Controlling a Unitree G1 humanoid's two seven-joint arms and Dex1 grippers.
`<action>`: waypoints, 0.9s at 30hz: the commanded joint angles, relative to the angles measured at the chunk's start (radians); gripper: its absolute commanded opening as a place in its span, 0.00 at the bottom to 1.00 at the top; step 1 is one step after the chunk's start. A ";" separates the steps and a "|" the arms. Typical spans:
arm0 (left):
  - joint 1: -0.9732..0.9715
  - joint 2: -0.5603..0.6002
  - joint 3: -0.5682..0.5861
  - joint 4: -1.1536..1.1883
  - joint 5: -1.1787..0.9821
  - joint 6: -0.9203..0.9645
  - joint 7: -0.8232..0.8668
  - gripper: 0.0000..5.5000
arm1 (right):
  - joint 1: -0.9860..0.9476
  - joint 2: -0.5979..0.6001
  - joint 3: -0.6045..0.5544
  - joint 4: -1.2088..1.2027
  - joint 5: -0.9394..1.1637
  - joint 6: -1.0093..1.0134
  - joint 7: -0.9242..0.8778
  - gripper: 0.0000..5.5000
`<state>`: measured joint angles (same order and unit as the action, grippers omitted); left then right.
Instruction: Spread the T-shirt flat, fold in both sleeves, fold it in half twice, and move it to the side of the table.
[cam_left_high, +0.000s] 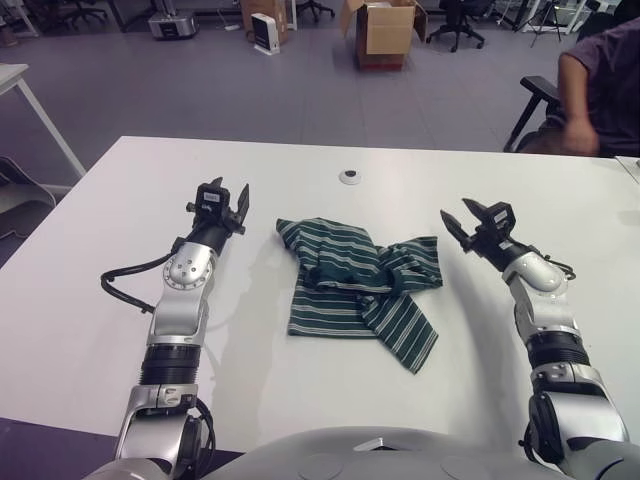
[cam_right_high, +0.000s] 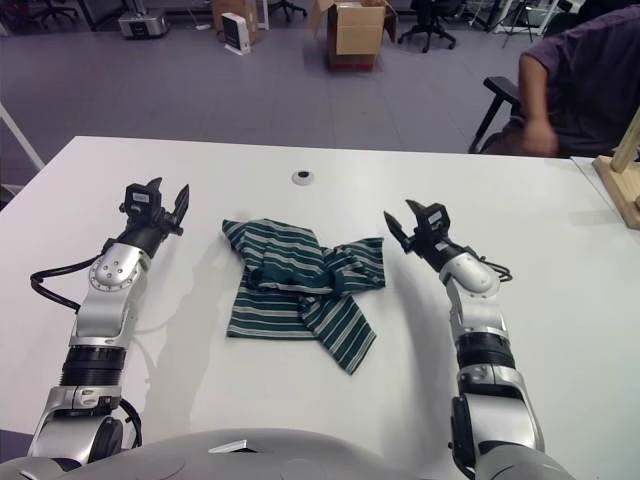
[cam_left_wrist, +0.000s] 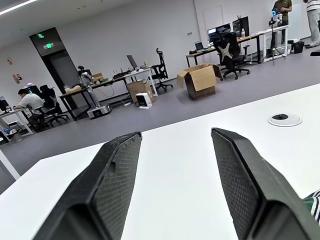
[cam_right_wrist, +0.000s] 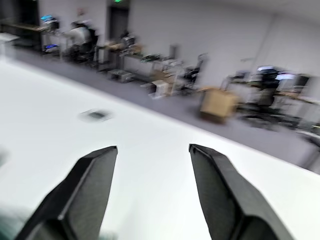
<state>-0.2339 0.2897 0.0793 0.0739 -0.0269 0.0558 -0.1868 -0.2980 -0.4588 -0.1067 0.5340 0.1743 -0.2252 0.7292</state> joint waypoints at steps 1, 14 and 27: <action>-0.014 0.009 -0.013 0.001 0.019 0.004 -0.006 0.47 | 0.094 -0.105 0.067 -0.169 0.040 0.132 0.201 0.49; -0.017 0.016 -0.014 0.007 0.022 0.000 -0.007 0.47 | 0.154 -0.256 0.226 -0.275 -0.132 0.154 0.329 0.27; -0.030 0.016 -0.023 0.021 0.022 -0.006 -0.015 0.47 | 0.100 -0.267 0.236 -0.352 -0.139 0.160 0.320 0.01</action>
<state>-0.2492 0.2954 0.0633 0.0803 -0.0164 0.0541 -0.1876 -0.1688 -0.7161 0.1395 0.2508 -0.0064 -0.1009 1.0188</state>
